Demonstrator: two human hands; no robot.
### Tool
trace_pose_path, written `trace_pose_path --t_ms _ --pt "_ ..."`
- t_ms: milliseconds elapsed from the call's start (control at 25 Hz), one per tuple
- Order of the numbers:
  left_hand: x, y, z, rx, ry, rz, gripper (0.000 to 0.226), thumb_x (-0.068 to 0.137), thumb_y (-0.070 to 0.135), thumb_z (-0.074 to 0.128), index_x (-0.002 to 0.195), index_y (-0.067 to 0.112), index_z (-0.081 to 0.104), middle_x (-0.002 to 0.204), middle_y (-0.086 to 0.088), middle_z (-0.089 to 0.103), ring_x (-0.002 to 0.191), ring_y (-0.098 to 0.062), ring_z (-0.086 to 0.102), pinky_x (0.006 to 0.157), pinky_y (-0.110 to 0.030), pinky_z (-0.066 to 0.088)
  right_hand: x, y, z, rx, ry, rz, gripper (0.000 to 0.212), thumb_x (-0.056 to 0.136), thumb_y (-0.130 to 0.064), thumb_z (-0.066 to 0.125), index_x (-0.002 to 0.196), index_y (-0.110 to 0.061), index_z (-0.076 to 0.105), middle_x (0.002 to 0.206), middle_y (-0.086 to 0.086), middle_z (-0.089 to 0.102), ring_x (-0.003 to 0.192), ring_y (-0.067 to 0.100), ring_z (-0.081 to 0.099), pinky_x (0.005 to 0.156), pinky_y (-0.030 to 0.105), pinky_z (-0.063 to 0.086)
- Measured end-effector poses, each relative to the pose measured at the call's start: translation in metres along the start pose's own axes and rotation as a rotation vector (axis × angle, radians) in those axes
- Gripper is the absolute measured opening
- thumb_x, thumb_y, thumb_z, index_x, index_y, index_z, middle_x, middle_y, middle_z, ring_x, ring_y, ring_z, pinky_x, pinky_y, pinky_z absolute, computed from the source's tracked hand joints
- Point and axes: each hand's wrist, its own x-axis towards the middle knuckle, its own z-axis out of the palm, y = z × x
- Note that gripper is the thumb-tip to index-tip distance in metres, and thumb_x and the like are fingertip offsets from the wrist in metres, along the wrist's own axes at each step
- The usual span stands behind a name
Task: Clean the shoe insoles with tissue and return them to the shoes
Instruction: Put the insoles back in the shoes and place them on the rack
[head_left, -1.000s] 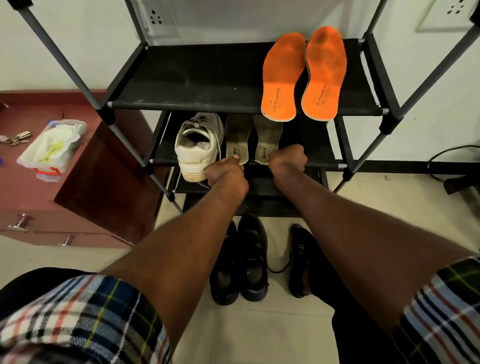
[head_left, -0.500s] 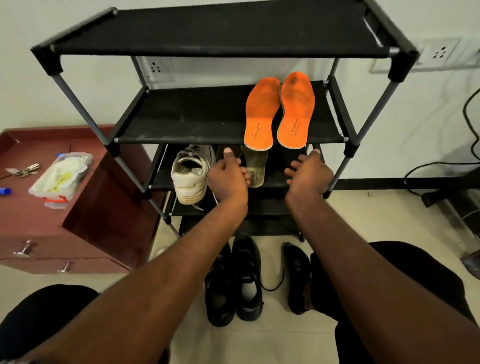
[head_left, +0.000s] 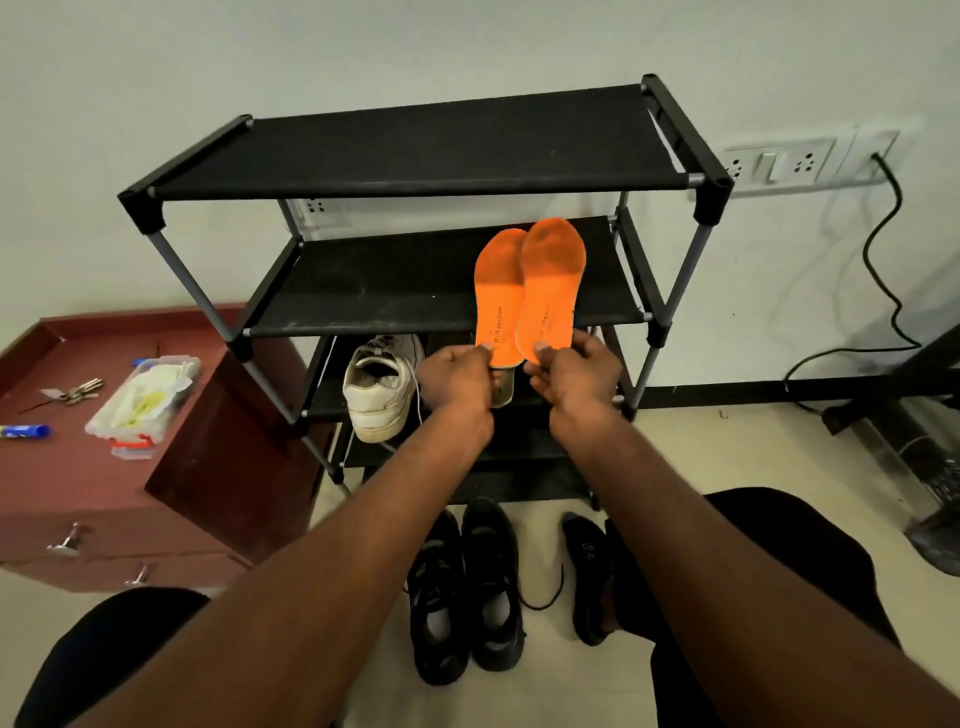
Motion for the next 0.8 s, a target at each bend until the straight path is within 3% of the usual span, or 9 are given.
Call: trace_pose_path --t_ms 200,440,600,720,800 --pt "-0.045 -0.045 -0.056 -0.012 0.050 -0.014 0.007 0.092 0.006 0.076 0.089 0.013 0.074 0.089 -0.011 0.078 0.068 -0.019 0.070 0.070 -0.034 0.063 -0.056 0.053 -0.045 -0.096 0.051 0.092 0.023 0.098 0.001 0.060 0.109 -0.019 0.064 0.094 0.009 0.074 0.070 0.023 0.073 0.065 0.035 0.058" --pt "-0.094 -0.131 -0.107 0.026 0.151 -0.100 0.012 0.091 0.002 0.076 0.099 0.011 0.080 0.073 -0.006 0.077 0.056 -0.019 0.066 0.056 -0.031 0.059 -0.096 0.112 -0.091 -0.220 0.198 0.208 0.023 0.099 0.003 0.052 0.108 -0.014 0.065 0.080 0.006 0.067 0.063 0.026 0.067 0.053 0.032 0.048" --pt "-0.105 -0.155 -0.110 0.051 0.186 -0.186 0.012 0.091 0.001 0.076 0.099 0.009 0.080 0.079 -0.008 0.077 0.058 -0.022 0.070 0.055 -0.030 0.058 -0.081 0.119 -0.101 -0.276 0.226 0.201 0.025 0.096 0.003 0.051 0.106 -0.011 0.069 0.076 0.008 0.069 0.064 0.031 0.070 0.050 0.032 0.049" --pt "-0.102 -0.150 -0.094 0.076 0.173 -0.196 0.012 0.092 0.001 0.074 0.096 0.012 0.079 0.083 -0.009 0.077 0.066 -0.023 0.074 0.054 -0.028 0.059 -0.062 0.109 -0.104 -0.317 0.273 0.186 0.023 0.095 0.001 0.053 0.097 -0.016 0.068 0.065 0.007 0.067 0.056 0.029 0.071 0.055 0.036 0.053" --pt "-0.090 -0.141 -0.077 0.094 0.152 -0.195 0.014 0.091 0.002 0.073 0.095 0.014 0.081 0.087 -0.011 0.078 0.069 -0.025 0.075 0.055 -0.028 0.058 -0.051 0.094 -0.100 -0.300 0.284 0.159 0.028 0.097 0.002 0.052 0.099 -0.023 0.065 0.068 0.007 0.066 0.056 0.027 0.070 0.055 0.034 0.053"
